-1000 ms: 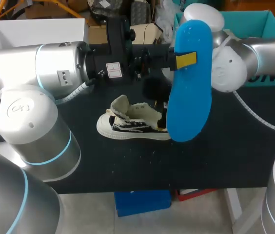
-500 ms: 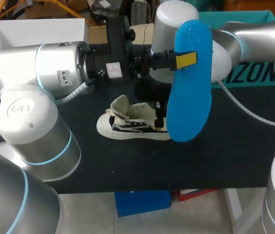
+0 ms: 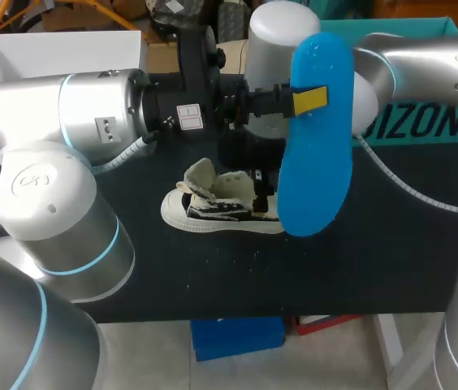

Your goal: Take the shoe out of the shoebox, open the shoe tongue, remove and reinsert the insole, then place the shoe into the shoebox

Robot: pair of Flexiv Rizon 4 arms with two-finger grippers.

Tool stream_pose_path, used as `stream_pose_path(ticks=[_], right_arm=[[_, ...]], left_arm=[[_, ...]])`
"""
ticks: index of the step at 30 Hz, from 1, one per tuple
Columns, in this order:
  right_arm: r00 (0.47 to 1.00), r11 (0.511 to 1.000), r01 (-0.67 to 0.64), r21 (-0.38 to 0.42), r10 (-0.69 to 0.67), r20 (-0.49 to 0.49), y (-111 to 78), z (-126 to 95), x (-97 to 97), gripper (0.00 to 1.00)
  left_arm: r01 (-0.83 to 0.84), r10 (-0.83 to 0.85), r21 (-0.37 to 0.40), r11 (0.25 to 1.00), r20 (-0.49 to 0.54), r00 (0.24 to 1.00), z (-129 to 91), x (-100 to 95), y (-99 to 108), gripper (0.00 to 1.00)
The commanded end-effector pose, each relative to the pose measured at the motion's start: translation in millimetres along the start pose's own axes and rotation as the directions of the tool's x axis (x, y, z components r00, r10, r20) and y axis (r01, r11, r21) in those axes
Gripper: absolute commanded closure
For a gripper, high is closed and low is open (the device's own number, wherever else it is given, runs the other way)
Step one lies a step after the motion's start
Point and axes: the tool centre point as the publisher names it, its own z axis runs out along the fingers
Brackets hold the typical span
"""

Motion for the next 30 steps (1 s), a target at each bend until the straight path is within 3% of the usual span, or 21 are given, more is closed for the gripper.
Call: stream_pose_path(ticks=[1,5,7,13,21,30], right_arm=[[1.000,0.996,-0.010,-0.094,0.011,0.008,-11.4,3,3.8,0.00],[0.999,0.978,-0.049,-0.203,0.051,0.006,-11.2,5,5.7,0.00],[0.996,0.950,-0.082,-0.301,0.087,0.002,-11.5,7,6.3,0.00],[0.996,0.929,-0.084,-0.361,0.093,0.006,-14.4,11,4.4,0.00],[0.992,0.832,-0.108,-0.544,0.122,-0.011,-11.9,15,6.4,0.00],[0.988,0.772,-0.145,-0.619,0.150,-0.044,-14.0,24,10.3,0.00]], left_arm=[[0.001,-0.001,-0.003,1.000,0.003,1.000,0,1.4,1,1.00],[0.001,-0.001,-0.003,1.000,0.003,1.000,0,1.4,1,1.00],[0.001,-0.001,-0.003,1.000,0.003,1.000,0,1.4,1,1.00],[0.001,-0.001,-0.003,1.000,0.003,1.000,0,1.4,1,1.00],[0.001,-0.001,-0.003,1.000,0.003,1.000,0,1.4,1,1.00],[0.001,-0.001,-0.003,1.000,0.003,1.000,0,1.4,1,1.00]])
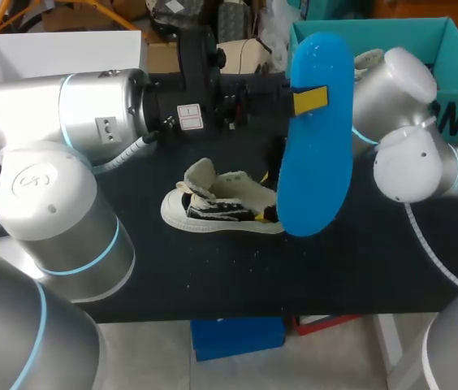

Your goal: Take the shoe out of the shoebox, open the shoe tongue, remove and reinsert the insole, then place the shoe into the shoebox

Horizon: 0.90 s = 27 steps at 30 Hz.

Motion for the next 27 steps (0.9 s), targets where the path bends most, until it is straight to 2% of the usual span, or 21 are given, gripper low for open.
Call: stream_pose_path(ticks=[1,17,27], right_arm=[[1.000,0.987,-0.004,-0.158,0.003,-0.007,-8.9,7,2.2,0.00],[0.999,0.960,-0.046,-0.277,0.046,-0.007,-23.3,20,7.7,0.00],[0.999,0.952,-0.046,-0.302,0.051,0.008,-30.2,22,9.6,0.00]], left_arm=[[0.001,-0.001,-0.003,1.000,0.003,1.000,0,1.4,1,1.00],[0.001,-0.001,-0.003,1.000,0.003,1.000,0,1.4,1,1.00],[0.001,-0.001,-0.003,1.000,0.003,1.000,0,1.4,1,1.00]])
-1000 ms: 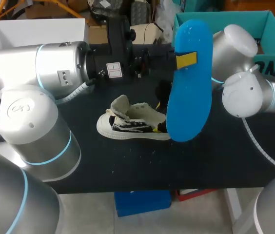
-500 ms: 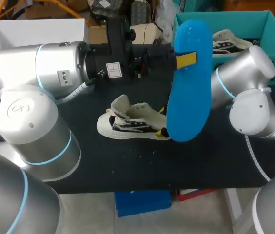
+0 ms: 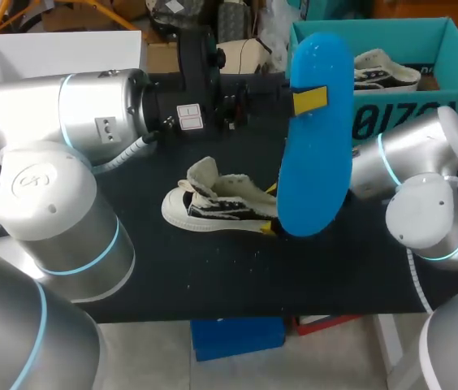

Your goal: Take the shoe out of the shoebox, open the shoe tongue, remove and reinsert the insole, then place the shoe into the shoebox

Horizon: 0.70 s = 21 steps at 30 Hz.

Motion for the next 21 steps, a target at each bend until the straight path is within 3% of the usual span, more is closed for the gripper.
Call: stream_pose_path(ticks=[1,11,21], right_arm=[[1.000,0.999,-0.002,-0.032,0.003,0.009,-13.6,3,1.5,0.00],[0.999,0.995,-0.018,-0.096,0.023,0.050,-18.7,2,0.3,0.00],[0.997,0.993,0.013,-0.118,-0.005,0.072,-6.2,-8,-8.5,0.00]], left_arm=[[0.001,-0.001,-0.003,1.000,0.003,1.000,0,1.4,1,1.00],[0.001,-0.001,-0.003,1.000,0.003,1.000,0,1.4,1,1.00],[0.001,-0.001,-0.003,1.000,0.003,1.000,0,1.4,1,1.00]])
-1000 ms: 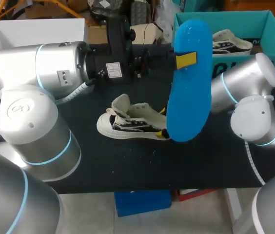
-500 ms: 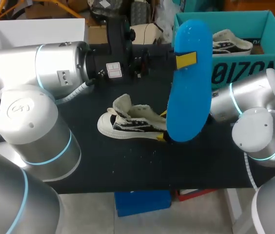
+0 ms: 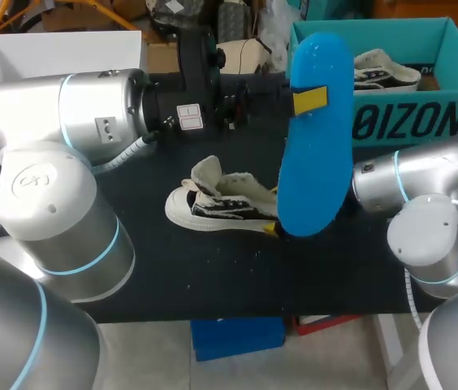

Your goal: Take the shoe out of the shoebox, open the shoe tongue, remove and reinsert the insole, then place the shoe into the shoebox

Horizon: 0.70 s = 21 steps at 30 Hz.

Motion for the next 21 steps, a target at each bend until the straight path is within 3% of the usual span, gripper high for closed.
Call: stream_pose_path(ticks=[1,8,21], right_arm=[[1.000,1.000,0.005,-0.005,-0.005,0.002,-3.0,-4,-3.6,0.00],[1.000,1.000,0.013,-0.013,-0.013,0.007,-0.1,-4,-10.7,0.00],[1.000,0.998,0.012,-0.062,-0.012,-0.005,-12.0,2,-13.7,0.00]], left_arm=[[0.001,-0.001,-0.003,1.000,0.003,1.000,0,1.4,1,1.00],[0.001,-0.001,-0.003,1.000,0.003,1.000,0,1.4,1,1.00],[0.001,-0.001,-0.003,1.000,0.003,1.000,0,1.4,1,1.00]])
